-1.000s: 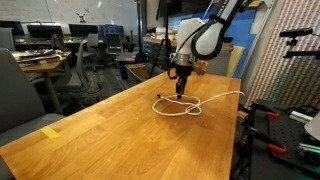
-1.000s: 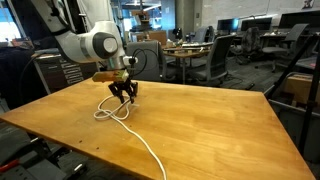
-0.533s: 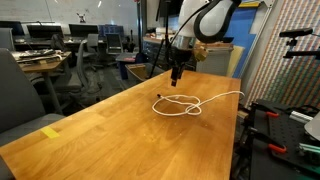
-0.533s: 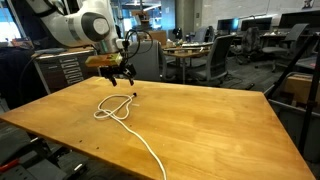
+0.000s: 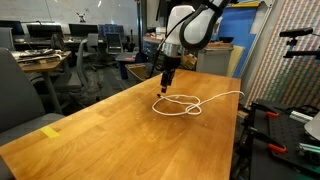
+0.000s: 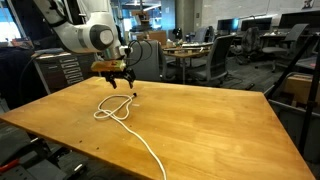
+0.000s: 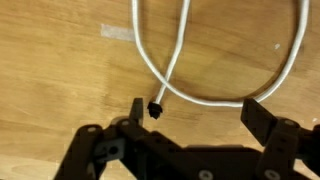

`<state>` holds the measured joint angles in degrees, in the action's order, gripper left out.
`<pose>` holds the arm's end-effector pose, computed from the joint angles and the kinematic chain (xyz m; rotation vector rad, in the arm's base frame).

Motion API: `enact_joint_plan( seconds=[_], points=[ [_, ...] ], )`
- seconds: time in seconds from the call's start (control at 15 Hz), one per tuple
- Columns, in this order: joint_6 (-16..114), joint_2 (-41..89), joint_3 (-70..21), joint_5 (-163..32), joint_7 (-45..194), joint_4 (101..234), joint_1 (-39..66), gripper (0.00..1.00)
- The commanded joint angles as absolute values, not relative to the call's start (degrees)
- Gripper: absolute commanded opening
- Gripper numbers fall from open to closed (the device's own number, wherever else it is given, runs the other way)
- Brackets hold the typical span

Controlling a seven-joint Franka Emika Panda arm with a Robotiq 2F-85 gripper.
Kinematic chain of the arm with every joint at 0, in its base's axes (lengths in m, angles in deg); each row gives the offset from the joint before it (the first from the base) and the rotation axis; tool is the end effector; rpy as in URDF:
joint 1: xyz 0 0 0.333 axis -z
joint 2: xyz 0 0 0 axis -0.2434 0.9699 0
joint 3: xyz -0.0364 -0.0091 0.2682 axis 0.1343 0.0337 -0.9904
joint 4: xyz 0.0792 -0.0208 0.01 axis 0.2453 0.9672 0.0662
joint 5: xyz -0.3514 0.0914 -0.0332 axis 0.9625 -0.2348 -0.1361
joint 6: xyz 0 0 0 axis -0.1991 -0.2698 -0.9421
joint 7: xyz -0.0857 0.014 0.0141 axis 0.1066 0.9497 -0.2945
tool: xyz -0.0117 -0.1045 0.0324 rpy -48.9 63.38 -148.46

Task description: Tie a knot

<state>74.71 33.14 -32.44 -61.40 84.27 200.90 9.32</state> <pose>0.5318 0.0873 0.1786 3.0699 0.5309 0.2542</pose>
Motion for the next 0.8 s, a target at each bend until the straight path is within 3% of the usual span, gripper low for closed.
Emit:
enact_joint_plan(
  seconds=[0.0, 0.27, 0.33, 0.47, 0.73],
  points=[
    [72.8, 39.7, -30.4, -60.6, 83.3, 192.1, 8.7, 1.0],
    [71.5, 46.3, -28.7, -60.8, 82.3, 184.2, 8.3, 0.96],
    [70.7, 47.6, -28.6, -61.0, 82.2, 182.6, 8.3, 0.75],
    [68.4, 49.3, -28.9, -61.7, 81.9, 180.4, 8.6, 0.69],
    [63.8, 48.9, -27.4, -61.2, 77.7, 180.4, 7.2, 0.37]
  ],
)
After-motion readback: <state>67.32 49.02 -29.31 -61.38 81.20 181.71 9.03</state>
